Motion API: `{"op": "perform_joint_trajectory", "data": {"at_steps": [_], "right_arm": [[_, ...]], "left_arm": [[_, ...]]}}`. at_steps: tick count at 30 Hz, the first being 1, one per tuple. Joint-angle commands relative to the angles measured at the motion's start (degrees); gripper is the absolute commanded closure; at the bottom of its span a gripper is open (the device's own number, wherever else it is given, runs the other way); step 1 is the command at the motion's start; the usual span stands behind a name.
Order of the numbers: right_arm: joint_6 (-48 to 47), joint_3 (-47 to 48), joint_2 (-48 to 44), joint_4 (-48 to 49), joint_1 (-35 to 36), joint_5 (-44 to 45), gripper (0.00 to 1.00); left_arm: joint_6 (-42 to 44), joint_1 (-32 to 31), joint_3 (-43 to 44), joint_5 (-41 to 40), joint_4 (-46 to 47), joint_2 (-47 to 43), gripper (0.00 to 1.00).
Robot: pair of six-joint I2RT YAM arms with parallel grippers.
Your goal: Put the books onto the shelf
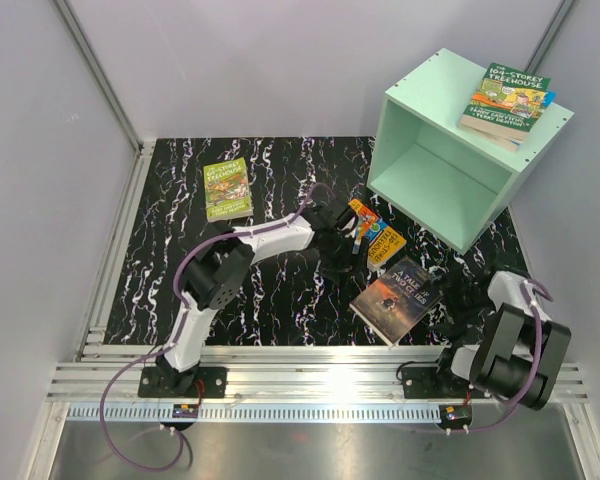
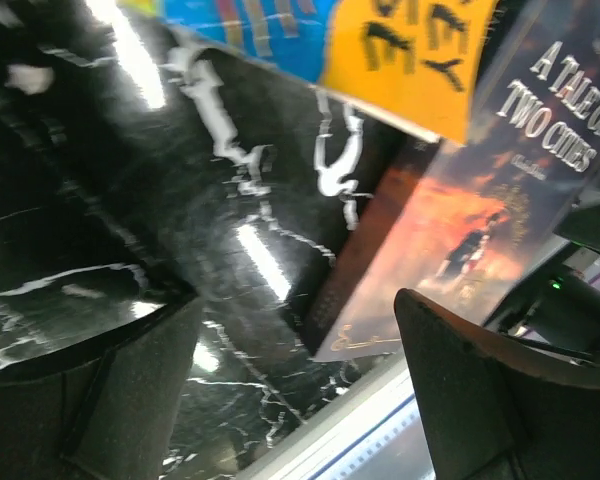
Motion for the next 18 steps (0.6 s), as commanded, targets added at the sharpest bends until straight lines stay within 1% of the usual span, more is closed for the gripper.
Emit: {"op": "perform_joint_trajectory", "data": {"at_steps": [1, 2, 3, 4, 7, 8, 11, 13, 14, 16, 17, 18], "right_arm": [[3.30, -0.74, 4.45, 11.04, 4.47, 0.20, 0.00], [5.49, -0.48, 6.91, 13.40, 5.88, 0.55, 0.00], [6.20, 0.04, 8.06, 14.12, 9.81, 1.60, 0.00], [6.82, 1.09, 9.12, 15.35, 11.33, 3.87, 0.00], [7.97, 1.81, 13.51, 18.24, 15.28, 5.64, 0.00], [7.97, 1.63, 15.35, 18.69, 15.82, 5.65, 0.00], [8.49, 2.68, 15.28, 19.49, 17.84, 7.49, 0.00], [8.50, 2.95, 15.02, 19.23, 18.02, 8.45, 0.04], [7.97, 2.95, 14.58, 19.31, 18.02, 8.46, 0.19], [7.88, 2.69, 13.44, 19.75, 18.11, 8.29, 0.39], [8.06, 2.77, 11.78, 19.58, 18.11, 8.46, 0.46], [8.14, 2.69, 10.72, 19.66, 18.11, 8.29, 0.59]], "left_arm": [[1.51, -1.36, 3.89, -1.92, -2.69, 2.15, 0.14], [1.16, -1.54, 4.24, -1.65, -2.77, 3.37, 0.14], [0.99, -1.80, 5.12, -1.30, -2.86, 4.08, 0.14], [0.81, -1.98, 5.56, -0.17, -2.77, 4.70, 0.14], [0.63, -3.38, 8.19, 2.82, -4.35, 8.12, 0.13], [0.89, -3.91, 8.81, 3.53, -4.79, 8.91, 0.14], [1.42, -6.10, 9.43, 6.59, -4.71, 10.59, 0.14], [1.42, -7.42, 9.17, 8.36, -4.45, 11.20, 0.14], [1.60, -7.78, 8.56, 9.85, -4.36, 11.21, 0.14], [1.69, -8.92, 7.42, 10.39, -4.09, 10.07, 0.14], [1.60, -9.18, 5.23, 10.91, -3.13, 9.37, 0.14], [1.42, -9.79, 3.91, 11.00, -2.34, 8.58, 0.14]]}}
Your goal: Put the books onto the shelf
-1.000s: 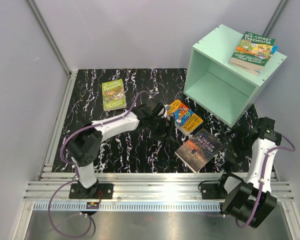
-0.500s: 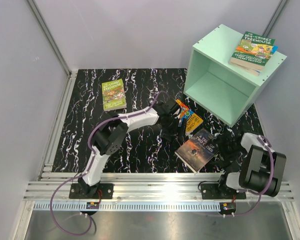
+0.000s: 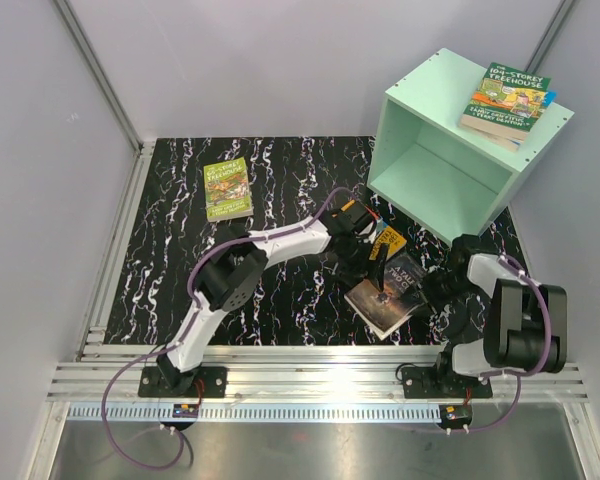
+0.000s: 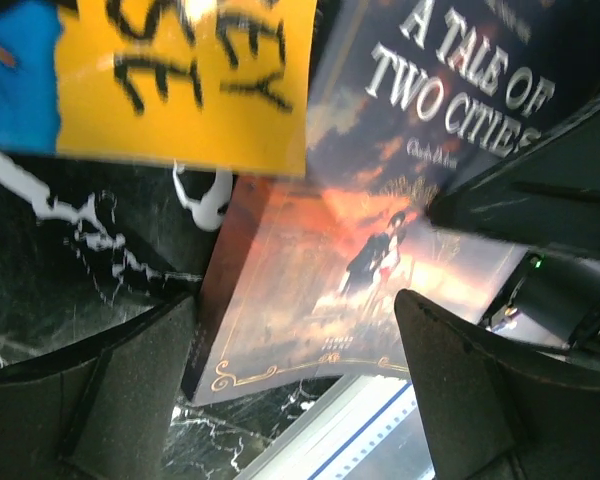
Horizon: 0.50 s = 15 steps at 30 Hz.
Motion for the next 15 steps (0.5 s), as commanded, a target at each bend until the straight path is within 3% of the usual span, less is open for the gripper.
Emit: {"op": "perform_joint_trajectory", "data": {"at_steps": [1, 2, 3, 5, 11, 15], "right_arm": [[1.41, -0.66, -2.68, 12.34, 0.84, 6.80, 0.65], [2.02, -0.57, -5.04, 12.43, 0.84, 6.71, 0.69], [2.29, -0.48, -6.29, 12.34, 0.93, 6.36, 0.84], [2.82, 0.48, -9.53, 11.73, 1.02, 5.66, 0.98], [1.33, 5.40, -15.25, 6.73, 1.55, 4.16, 1.00], [1.06, 9.08, -20.53, 1.72, 1.63, 3.11, 1.00]], "left_arm": [[-0.98, -5.67, -6.87, 7.53, 1.01, 0.51, 0.14], [-2.20, -5.93, -8.37, 8.14, 3.10, -0.29, 0.14], [-2.82, -6.28, -11.43, 8.58, 4.26, -1.17, 0.14], [-4.58, -6.72, -13.91, 9.11, 7.06, -3.45, 0.14], [-7.13, -7.69, -19.45, 7.80, 10.50, -8.90, 0.15], [-9.50, -5.68, -25.24, 6.74, 13.83, -17.84, 0.13]]}}
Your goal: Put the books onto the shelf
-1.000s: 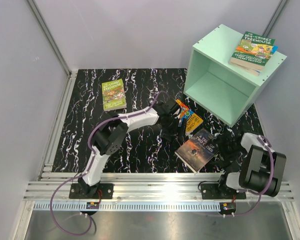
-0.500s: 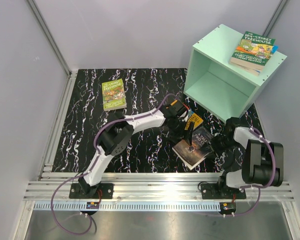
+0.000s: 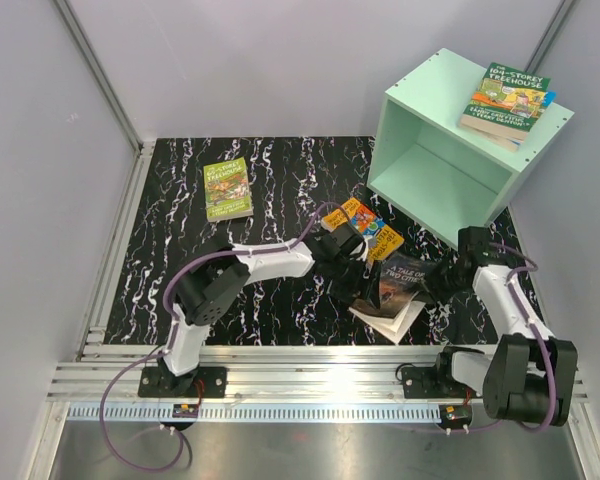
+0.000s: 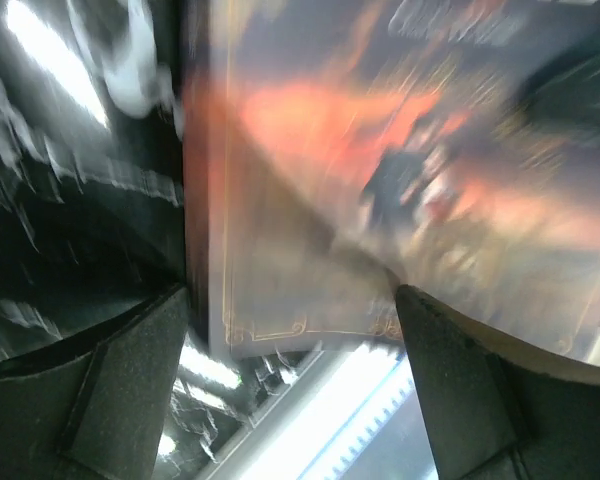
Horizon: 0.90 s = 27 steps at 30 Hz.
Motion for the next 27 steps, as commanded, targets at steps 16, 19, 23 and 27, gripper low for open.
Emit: {"op": "perform_joint_trajectory", "data": {"at_steps": [16, 19, 23, 27], "right_arm": [[4.61, 24.00, -16.44, -14.80, 0.02, -9.99, 1.00], [2.68, 26.38, -16.97, -17.36, 0.11, -11.74, 1.00], [2.76, 27.17, -17.76, -17.98, 0.19, -15.08, 1.00], [4.43, 27.52, -18.47, -16.58, 0.46, -19.21, 1.00]], "left_arm": [[-16.56, 13.93, -31.98, 14.84, 25.97, -32.58, 0.11], [-15.95, 17.71, -30.41, 15.81, 25.19, -38.03, 0.09], [-14.63, 20.00, -26.20, 18.45, 24.92, -39.01, 0.09], [-15.15, 19.91, -23.55, 20.91, 26.50, -36.20, 0.10]]}}
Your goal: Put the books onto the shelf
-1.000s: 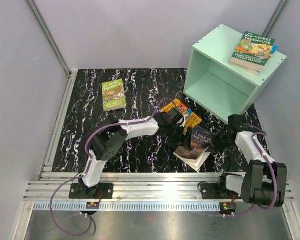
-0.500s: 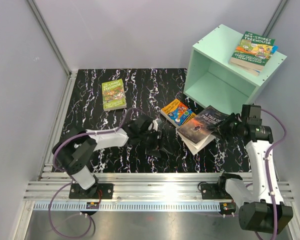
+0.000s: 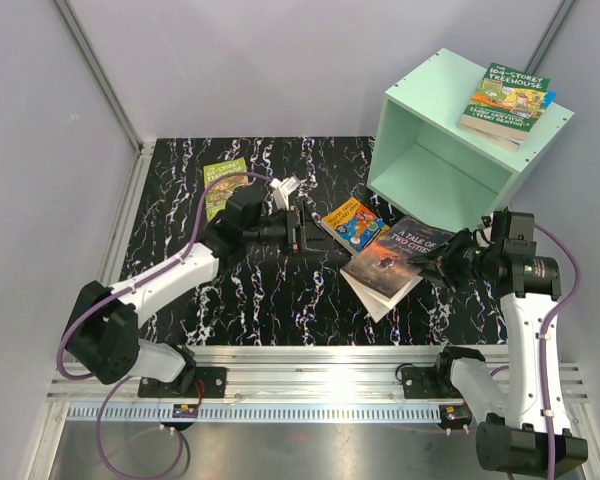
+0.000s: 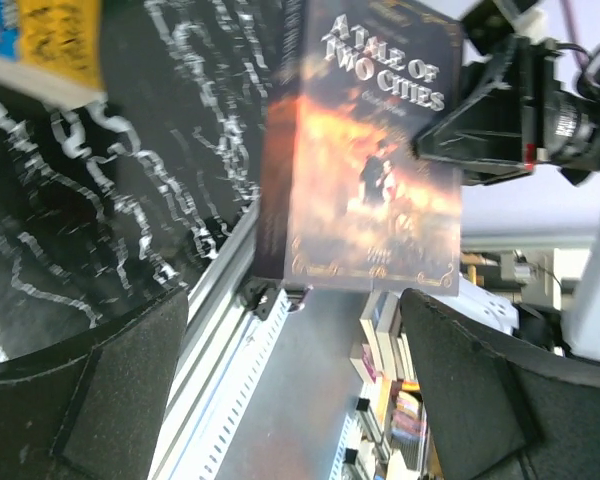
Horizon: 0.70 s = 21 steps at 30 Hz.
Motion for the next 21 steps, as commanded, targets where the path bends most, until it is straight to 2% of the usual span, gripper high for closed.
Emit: {"op": "perform_joint_trajectory", "data": {"at_steps": [1, 5, 11, 15, 18, 19, 21], "right_arm": [[2.33, 4.07, -1.79, 4.67, 0.52, -9.65, 1.00], [4.27, 5.12, -2.14, 6.95, 0.88, -12.28, 1.00], [6.82, 5.22, -2.49, 10.12, 1.49, -13.87, 1.00], [7.96, 3.03, -3.46, 11.78, 1.84, -13.87, 1.00], [9.89, 0.74, -5.04, 14.85, 2.02, -14.40, 1.00], [11.03, 0.21, -5.39, 15.74, 2.02, -14.57, 1.00], [12.18, -1.20, -6.09, 18.11, 2.02, -15.01, 1.00]], "left_arm": [[-0.23, -0.26, 2.77, 4.39, 4.07, 2.68, 0.10], [-2.51, -0.96, 4.61, 4.48, 7.25, 6.63, 0.11], [-3.65, -5.18, 13.22, 4.39, 6.89, 13.05, 0.12], [-7.87, -7.73, 16.66, 4.91, 13.46, 14.73, 0.13], [-12.17, -9.31, 16.49, 6.67, 19.61, 15.00, 0.30], [-14.01, -10.01, 15.88, 6.93, 20.94, 15.08, 0.51], [-15.08, -10.54, 15.17, 7.38, 23.93, 14.30, 0.73]]}}
